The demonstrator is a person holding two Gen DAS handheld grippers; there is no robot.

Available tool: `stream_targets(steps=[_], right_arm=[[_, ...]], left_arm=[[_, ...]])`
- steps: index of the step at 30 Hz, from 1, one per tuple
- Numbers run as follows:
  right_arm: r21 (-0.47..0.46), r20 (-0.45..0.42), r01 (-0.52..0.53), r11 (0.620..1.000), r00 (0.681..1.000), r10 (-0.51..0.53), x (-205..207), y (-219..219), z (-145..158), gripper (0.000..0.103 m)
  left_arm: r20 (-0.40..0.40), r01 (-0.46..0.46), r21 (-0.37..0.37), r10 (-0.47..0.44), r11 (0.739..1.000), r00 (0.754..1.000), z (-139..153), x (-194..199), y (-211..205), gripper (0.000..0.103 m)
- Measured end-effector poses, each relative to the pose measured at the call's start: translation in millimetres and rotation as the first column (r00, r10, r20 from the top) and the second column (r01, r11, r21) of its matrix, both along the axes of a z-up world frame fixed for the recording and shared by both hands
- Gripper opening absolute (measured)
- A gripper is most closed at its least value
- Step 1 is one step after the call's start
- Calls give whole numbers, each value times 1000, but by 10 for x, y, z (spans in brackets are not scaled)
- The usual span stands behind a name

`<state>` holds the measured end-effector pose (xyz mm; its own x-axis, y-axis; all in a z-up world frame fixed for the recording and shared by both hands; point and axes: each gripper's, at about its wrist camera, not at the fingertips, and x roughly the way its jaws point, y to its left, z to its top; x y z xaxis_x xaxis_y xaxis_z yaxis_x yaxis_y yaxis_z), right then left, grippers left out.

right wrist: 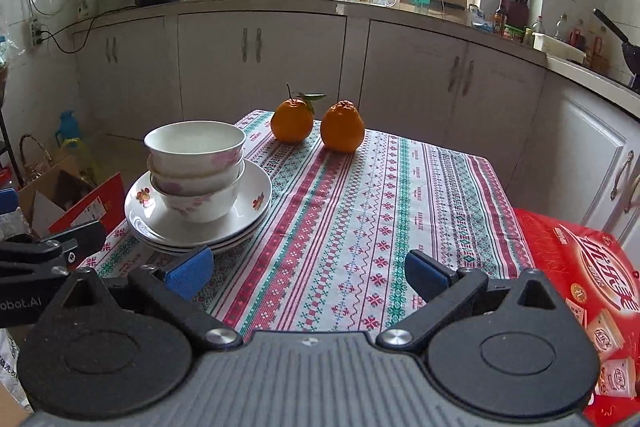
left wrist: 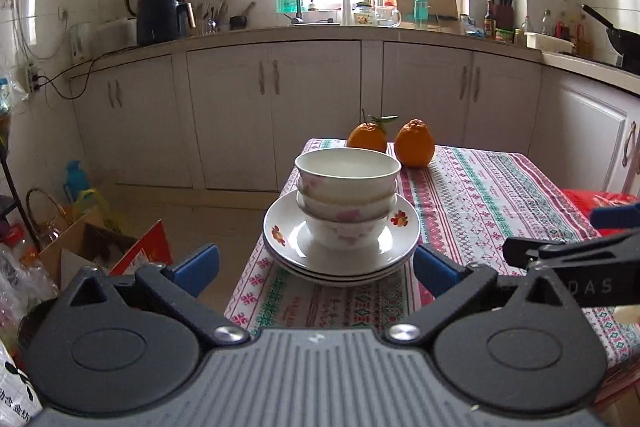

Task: Organize plates and bowls

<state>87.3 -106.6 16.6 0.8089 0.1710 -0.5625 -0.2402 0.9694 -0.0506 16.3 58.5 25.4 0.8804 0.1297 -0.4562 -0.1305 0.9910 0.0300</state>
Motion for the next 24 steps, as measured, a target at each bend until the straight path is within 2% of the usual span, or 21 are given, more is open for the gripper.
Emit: stream_targets(steps=[7,24], right_arm=[[24,22,0,1000,1000,0,-91,-33,39,103],[5,47,17,1000,999,-17,-143,-6,51,103]], left_arm=[[18,-12,10,12,1000,1000,52,-79,-29,102],[14,-7,-5,7,1000,1000,70,-113,-63,102]])
